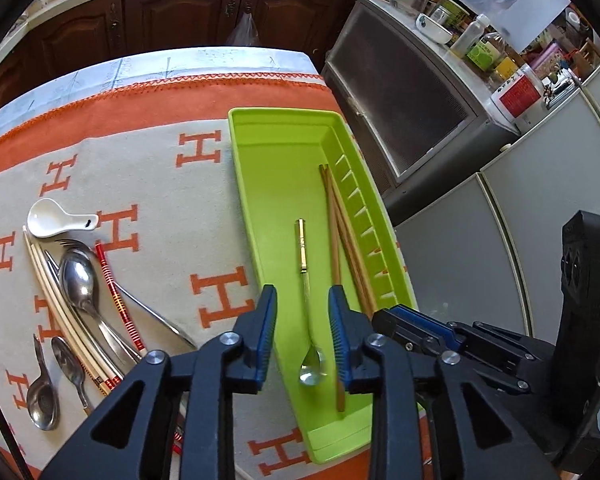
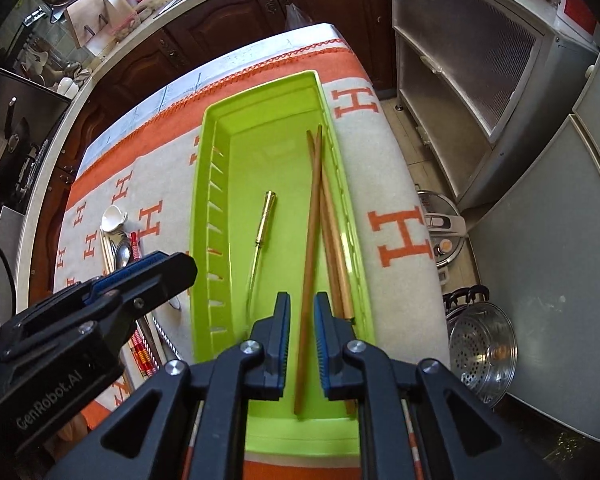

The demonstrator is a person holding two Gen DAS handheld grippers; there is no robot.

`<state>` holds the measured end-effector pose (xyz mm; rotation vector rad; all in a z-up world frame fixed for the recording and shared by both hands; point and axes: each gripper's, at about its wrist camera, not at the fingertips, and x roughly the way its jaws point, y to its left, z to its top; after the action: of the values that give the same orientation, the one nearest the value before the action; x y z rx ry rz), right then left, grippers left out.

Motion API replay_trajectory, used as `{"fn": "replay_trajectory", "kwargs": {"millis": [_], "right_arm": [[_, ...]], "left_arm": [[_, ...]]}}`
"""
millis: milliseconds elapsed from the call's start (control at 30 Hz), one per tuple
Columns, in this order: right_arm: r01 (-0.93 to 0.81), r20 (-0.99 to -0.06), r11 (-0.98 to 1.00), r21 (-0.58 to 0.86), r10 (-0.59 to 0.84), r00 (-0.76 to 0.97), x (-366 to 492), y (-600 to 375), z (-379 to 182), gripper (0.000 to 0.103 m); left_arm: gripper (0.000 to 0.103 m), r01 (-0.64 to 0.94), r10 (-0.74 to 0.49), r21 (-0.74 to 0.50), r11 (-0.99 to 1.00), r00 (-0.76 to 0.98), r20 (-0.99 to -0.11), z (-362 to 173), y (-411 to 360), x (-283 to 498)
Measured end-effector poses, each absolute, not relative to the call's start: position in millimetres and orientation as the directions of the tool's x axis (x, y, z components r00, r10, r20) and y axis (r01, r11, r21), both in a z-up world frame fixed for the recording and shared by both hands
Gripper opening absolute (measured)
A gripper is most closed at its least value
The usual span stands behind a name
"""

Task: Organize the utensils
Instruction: 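Lower the spoon and chopstick into the green tray while both tools open, then grasp the wooden-handled spoon with the right tool while the left tool grasps the large steel spoon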

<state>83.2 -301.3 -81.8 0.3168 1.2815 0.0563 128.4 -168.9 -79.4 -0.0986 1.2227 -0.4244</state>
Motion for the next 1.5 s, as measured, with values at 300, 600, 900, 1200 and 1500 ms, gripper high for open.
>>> {"fn": "replay_trajectory", "kwargs": {"millis": [300,600,900,1200,1500], "right_arm": [[0.119,-0.924,0.953,0.280,0.234,0.303,66.0,-292.5,-76.8,0.012],[0.067,-0.900,0.941,0.333,0.296,0.320,55.0,-268.2,-61.6,0.012],[-0.068,-0.864,0.924,0.376,0.377,0.333,48.9,-221.4,-34.9,0.012],[-0.224,-0.857,0.896,0.383,0.435,0.277,46.5,-156.6,-34.5,0.012],[-0.324,-0.862,0.870,0.371,0.452,0.228,37.7,-103.2,-58.4,0.030]], "left_arm": [[0.059,0.283,-0.307,-0.211,0.935,0.353,-0.884,-58.8,-145.3,107.2],[0.060,0.279,-0.275,-0.174,0.944,0.382,-0.882,-38.9,-97.6,80.7],[0.063,0.159,-0.229,-0.175,0.972,0.442,-0.867,-18.7,-20.1,55.0],[0.063,0.046,-0.183,-0.182,0.982,0.447,-0.876,-28.0,49.3,39.4],[0.063,0.032,-0.194,-0.197,0.980,0.387,-0.902,-69.3,86.5,37.2]]}}
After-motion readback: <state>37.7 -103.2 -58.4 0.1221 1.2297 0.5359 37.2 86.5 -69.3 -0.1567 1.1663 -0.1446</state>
